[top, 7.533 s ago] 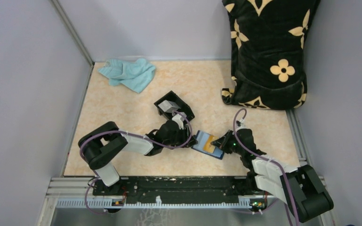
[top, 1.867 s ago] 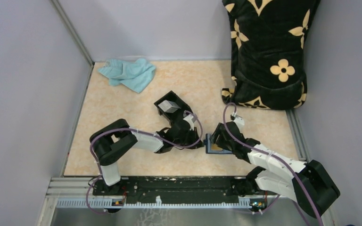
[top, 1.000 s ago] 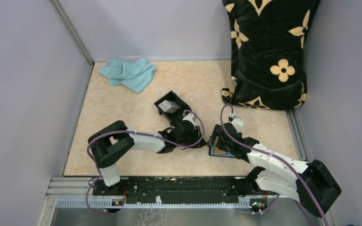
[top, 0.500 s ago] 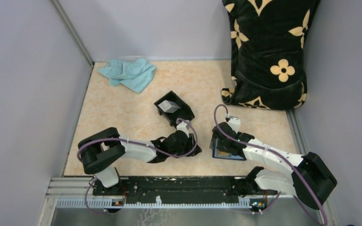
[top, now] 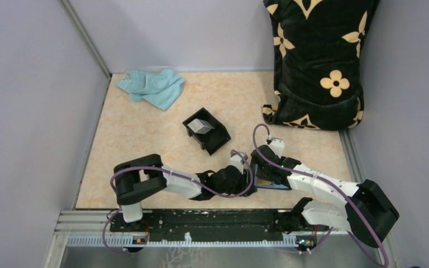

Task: Put the credit cards into the card holder
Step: Insert the credit card into the card holder.

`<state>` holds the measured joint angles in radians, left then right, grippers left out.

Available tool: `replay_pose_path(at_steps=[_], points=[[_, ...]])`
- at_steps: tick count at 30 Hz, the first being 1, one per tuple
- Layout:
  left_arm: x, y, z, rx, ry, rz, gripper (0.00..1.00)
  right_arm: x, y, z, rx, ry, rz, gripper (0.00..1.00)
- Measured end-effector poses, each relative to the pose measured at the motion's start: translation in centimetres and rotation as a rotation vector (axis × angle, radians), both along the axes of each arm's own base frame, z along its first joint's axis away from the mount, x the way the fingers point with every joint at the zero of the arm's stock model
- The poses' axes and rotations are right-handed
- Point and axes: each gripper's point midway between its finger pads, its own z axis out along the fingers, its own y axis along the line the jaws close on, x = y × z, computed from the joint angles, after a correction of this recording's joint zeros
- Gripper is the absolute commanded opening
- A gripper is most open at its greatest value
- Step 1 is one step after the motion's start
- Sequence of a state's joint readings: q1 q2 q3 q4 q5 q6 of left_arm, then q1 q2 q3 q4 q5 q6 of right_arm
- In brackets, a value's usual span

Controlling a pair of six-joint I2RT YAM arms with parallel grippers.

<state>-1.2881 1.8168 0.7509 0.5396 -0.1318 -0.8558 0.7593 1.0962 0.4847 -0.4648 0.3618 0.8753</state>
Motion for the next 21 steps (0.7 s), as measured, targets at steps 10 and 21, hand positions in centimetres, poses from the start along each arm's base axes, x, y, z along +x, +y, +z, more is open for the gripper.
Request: replay_pose_path(at_steps=[10, 21], points=[[-0.6, -2.5, 0.1, 0.015, -0.051, 0.039, 0.46, 0.0, 0.6, 0.1, 0.025, 0.002, 0.011, 0.79], [0.5, -2.8, -0.2, 0.149, -0.06, 0.239, 0.55, 0.0, 0.9, 0.4, 0.054, 0.001, 0.012, 0.79]])
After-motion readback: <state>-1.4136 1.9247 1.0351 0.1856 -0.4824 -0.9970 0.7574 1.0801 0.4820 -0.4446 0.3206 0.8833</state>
